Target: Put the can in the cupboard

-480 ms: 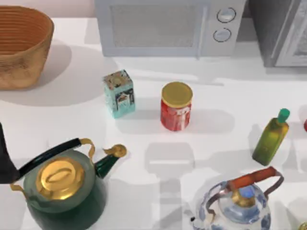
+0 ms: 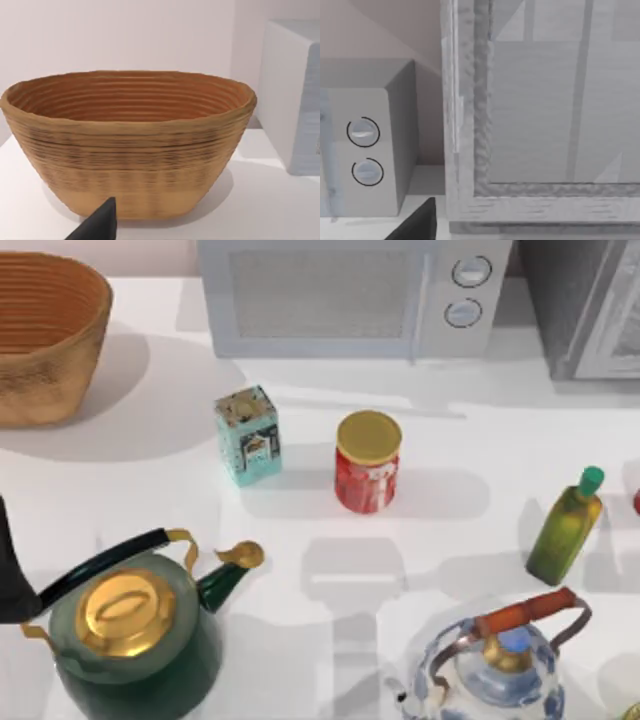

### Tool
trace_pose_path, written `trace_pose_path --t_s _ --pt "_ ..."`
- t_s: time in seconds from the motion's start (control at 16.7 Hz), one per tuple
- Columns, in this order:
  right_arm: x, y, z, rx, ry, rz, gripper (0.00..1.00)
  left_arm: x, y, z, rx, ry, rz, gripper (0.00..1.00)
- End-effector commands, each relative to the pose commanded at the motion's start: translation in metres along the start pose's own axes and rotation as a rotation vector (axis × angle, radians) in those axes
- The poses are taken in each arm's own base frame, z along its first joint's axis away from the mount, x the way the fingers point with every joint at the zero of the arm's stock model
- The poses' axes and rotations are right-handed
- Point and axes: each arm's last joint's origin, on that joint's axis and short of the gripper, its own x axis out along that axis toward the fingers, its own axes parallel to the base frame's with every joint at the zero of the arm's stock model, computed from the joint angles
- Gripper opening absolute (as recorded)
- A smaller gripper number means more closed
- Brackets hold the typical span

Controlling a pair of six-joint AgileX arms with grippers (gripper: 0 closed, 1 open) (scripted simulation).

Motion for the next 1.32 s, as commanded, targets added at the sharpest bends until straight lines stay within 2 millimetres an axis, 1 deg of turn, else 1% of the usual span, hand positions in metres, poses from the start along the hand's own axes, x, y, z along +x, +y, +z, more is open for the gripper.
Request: trace_pose_path --t_s 0.18,0.3,0.36,0.48,0.54,0.66,0.84,1.02,1.14,1.32 --pt "0.023 0.0 0.016 -0.009 -0.026 -0.013 1.0 0.0 0.0 0.0 0.0 0.0 0.0 1.0" --pt "0.046 0.0 0.015 -0.015 -0.01 -0.02 1.0 0.0 0.0 0.0 0.0 0.0 0.0 1.0" --pt "0.059 -0.001 0.01 -0.018 0.014 -0.023 1.0 0.0 0.0 0.0 0.0 0.0 0.0 1.0" --pt "0.082 -0.002 -0.009 -0.023 0.084 -0.031 1.0 0.0 0.0 0.0 0.0 0.0 0.0 1.0" --pt "0.091 -0.004 -0.022 -0.024 0.121 -0.035 1.0 0.0 0.0 0.0 0.0 0.0 0.0 1.0" --pt "0.103 -0.006 -0.048 -0.022 0.201 -0.04 1.0 0.0 0.0 0.0 0.0 0.0 0.0 1.0" --pt "0.105 -0.008 -0.085 -0.011 0.326 -0.03 1.0 0.0 0.0 0.0 0.0 0.0 0.0 1.0" --pt "0.099 -0.005 -0.109 0.002 0.426 -0.001 1.0 0.0 0.0 0.0 0.0 0.0 0.0 1.0" --pt "0.097 -0.003 -0.115 0.007 0.455 0.012 1.0 0.0 0.0 0.0 0.0 0.0 0.0 1.0" --pt "0.097 -0.003 -0.115 0.007 0.455 0.012 1.0 0.0 0.0 0.0 0.0 0.0 0.0 1.0"
